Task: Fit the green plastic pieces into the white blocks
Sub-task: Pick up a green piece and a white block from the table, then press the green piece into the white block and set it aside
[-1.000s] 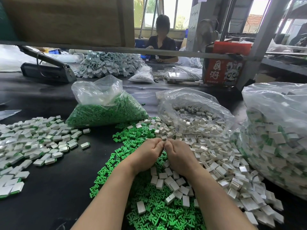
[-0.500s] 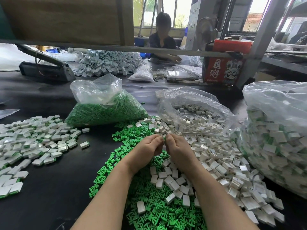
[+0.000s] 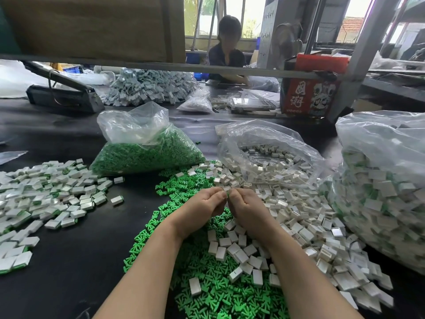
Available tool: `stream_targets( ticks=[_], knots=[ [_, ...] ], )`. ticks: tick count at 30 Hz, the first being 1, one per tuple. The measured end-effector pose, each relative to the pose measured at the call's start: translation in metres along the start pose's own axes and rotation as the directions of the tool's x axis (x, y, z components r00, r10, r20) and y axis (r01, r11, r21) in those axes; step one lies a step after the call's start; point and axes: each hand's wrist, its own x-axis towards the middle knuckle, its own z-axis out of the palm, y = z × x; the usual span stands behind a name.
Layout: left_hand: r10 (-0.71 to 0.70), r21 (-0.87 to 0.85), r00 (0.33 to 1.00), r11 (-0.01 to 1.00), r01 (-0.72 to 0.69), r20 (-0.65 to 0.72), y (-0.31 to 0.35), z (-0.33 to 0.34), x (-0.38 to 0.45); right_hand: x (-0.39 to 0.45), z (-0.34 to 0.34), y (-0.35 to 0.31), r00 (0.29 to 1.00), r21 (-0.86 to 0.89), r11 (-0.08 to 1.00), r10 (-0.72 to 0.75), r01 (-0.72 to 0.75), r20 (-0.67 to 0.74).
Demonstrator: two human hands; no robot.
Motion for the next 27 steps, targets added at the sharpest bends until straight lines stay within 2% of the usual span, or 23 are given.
stream_targets(
  ticks=[12,27],
  knots=[
    [-0.036,0.061,0.997,0.998,0.031,0.074,0.0,-0.0107,-0.0025,-0.0021,-0.0028,-0.0002,0.997,-0.056,0.998,0.006,-0.001,0.082],
    [-0.071,0.008,0.994,0.998,0.07,0.079,-0.0005,-0.0092,-0.0015,-0.003,-0.0021,-0.0019,0.996,-0.07,0.998,0.01,-0.004,0.087]
  ],
)
